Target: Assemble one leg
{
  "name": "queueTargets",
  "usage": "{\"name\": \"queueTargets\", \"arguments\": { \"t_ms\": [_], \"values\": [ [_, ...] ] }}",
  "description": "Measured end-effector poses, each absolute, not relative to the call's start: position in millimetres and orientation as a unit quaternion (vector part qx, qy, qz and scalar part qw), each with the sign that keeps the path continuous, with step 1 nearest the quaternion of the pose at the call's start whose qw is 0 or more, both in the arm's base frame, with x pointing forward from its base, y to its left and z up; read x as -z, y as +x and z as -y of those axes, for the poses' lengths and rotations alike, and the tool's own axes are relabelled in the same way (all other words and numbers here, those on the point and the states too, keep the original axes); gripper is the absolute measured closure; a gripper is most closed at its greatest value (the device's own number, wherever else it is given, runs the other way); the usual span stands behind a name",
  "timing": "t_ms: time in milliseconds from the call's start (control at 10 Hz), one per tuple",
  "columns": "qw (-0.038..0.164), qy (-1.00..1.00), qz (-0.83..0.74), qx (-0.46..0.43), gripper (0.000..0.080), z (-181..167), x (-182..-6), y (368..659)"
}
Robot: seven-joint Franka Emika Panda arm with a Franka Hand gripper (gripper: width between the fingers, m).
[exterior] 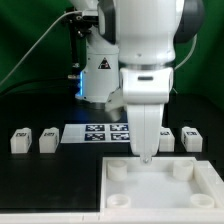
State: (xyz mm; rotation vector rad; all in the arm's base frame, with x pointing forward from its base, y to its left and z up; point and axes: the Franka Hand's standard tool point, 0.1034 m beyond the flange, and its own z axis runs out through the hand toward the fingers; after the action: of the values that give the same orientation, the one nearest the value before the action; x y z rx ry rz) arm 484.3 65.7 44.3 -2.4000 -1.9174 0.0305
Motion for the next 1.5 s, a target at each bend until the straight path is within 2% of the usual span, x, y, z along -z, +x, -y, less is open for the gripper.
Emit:
{"name": "queueTargets", "arguments": {
  "t_ms": [400, 600, 900, 1100, 1400, 1500],
  "values": [
    [0.028, -0.929, 0.368, -0.01, 0.0151, -118.1, -75.8, 463.2],
    [0.027, -0.966, 0.255, -0.013, 0.0151, -136.0, -83.0, 462.3],
    [0.034, -0.99, 0.135, -0.019, 0.0151, -136.9, -81.2, 461.0],
    [0.036, -0.998, 0.039, -0.025, 0.0151, -152.4, -75.4, 450.7],
    [0.033, -0.997, 0.051, -0.045, 0.0151, -180.0, -70.2, 431.0],
    [0.029, -0.995, 0.053, -0.081, 0.0151, -179.0, -66.0, 420.9]
  ]
}}
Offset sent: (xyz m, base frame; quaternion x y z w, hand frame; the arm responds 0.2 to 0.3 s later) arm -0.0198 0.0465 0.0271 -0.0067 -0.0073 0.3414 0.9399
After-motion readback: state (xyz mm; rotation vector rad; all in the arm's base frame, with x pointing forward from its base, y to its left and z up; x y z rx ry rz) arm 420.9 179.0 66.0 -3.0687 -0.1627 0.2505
